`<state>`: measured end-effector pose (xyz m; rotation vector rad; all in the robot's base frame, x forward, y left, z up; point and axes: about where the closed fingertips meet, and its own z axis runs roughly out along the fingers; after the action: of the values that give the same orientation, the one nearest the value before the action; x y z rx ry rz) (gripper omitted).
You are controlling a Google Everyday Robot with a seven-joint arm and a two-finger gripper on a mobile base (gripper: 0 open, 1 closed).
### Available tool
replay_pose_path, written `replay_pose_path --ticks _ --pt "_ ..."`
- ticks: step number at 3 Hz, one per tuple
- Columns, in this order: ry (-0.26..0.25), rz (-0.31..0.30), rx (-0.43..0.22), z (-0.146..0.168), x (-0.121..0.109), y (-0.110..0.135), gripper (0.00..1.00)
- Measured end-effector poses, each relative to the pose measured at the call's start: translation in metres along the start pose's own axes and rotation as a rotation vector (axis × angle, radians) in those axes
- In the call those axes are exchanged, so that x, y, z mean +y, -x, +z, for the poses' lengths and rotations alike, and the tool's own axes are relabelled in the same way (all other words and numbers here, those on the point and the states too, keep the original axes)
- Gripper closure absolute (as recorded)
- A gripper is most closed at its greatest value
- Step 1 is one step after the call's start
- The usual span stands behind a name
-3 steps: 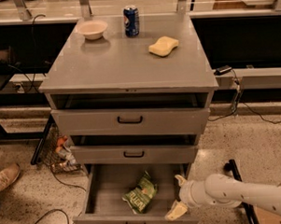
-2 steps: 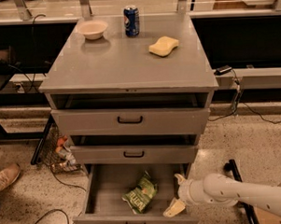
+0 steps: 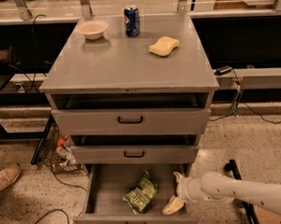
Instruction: Pick green jalapeno chip bag from bottom drawer and place on counter
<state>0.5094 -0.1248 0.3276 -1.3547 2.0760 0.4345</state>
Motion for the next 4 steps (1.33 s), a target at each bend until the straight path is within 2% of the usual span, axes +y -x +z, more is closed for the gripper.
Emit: replay_pose_path --ticks 1,2,3,4 --pt "-0.004 -0.017 -0.017 0.022 -0.022 -0.010 0.00" --pt "-0.006 0.008 -0.033 0.050 -0.049 -0.023 0.00" --pt "0.007 0.038 -0.026 0.079 -0.067 -0.035 0.00" --pt "0.028 0.073 0.007 0.111 -0.073 -0.049 0.00"
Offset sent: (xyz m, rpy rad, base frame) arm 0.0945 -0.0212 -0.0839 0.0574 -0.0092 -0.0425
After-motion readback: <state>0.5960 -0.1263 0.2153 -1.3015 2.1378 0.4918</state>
